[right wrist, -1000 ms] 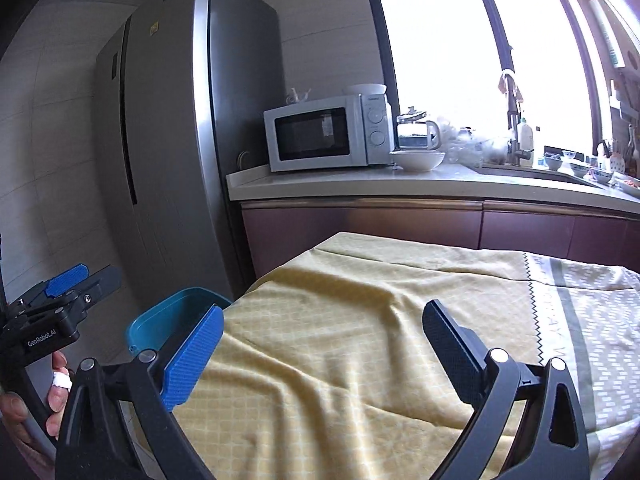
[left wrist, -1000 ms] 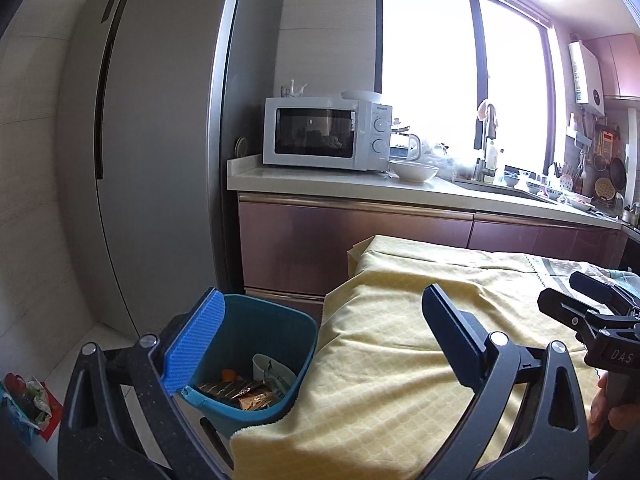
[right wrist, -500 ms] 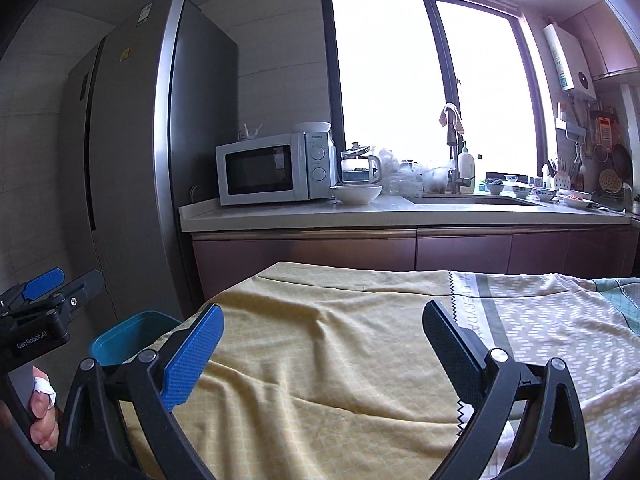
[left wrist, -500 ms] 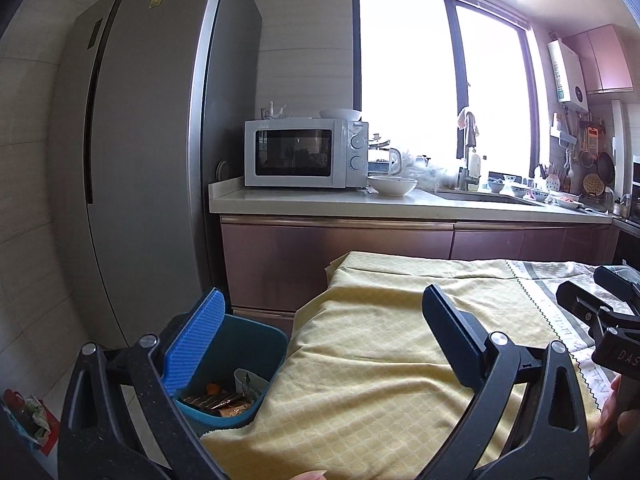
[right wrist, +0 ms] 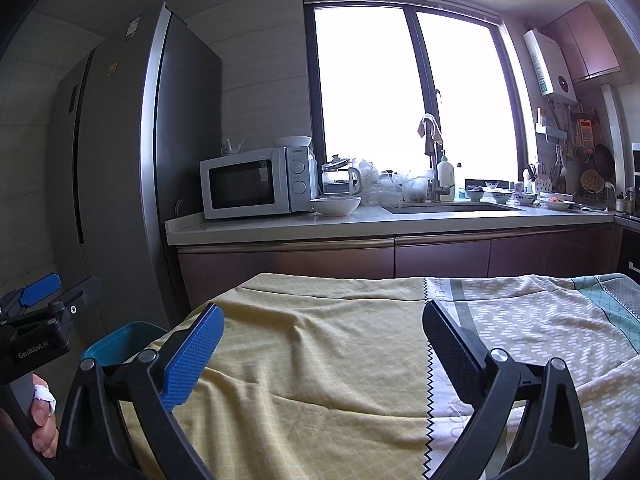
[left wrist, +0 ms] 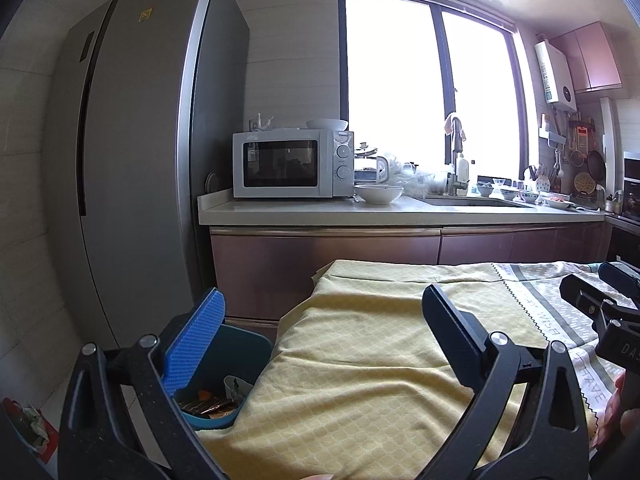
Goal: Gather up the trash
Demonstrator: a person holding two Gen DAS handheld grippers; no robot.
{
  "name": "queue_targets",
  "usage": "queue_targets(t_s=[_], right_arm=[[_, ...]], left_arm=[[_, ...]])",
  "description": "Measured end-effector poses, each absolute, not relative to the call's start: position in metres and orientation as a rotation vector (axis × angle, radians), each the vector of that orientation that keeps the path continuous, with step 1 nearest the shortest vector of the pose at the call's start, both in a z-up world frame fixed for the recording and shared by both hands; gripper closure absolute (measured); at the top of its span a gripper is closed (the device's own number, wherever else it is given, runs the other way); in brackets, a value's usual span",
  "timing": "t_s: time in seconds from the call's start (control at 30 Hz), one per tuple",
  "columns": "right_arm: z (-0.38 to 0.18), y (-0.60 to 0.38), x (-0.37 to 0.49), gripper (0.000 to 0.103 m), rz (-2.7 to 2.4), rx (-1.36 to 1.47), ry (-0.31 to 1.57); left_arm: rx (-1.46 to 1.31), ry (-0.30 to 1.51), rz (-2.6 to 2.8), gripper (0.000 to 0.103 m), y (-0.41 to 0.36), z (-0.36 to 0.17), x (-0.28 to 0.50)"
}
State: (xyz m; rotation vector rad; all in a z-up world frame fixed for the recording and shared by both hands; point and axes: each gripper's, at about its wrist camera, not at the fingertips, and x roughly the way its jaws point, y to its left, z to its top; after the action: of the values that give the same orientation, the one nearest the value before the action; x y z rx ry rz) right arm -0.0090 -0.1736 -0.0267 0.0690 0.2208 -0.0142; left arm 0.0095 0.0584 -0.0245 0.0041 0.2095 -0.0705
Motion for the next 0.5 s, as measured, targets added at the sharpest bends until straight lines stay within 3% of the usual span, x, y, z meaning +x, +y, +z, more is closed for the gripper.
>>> queue_targets(t_s=[0.5], right_arm=[[-0.0243,-0.1824,-0.0108,0.007,-0.030,0.081,0.218]], left_arm=[[0.010,0.190,-0.090,0.006,0.0530,-0.0234,0.0060]])
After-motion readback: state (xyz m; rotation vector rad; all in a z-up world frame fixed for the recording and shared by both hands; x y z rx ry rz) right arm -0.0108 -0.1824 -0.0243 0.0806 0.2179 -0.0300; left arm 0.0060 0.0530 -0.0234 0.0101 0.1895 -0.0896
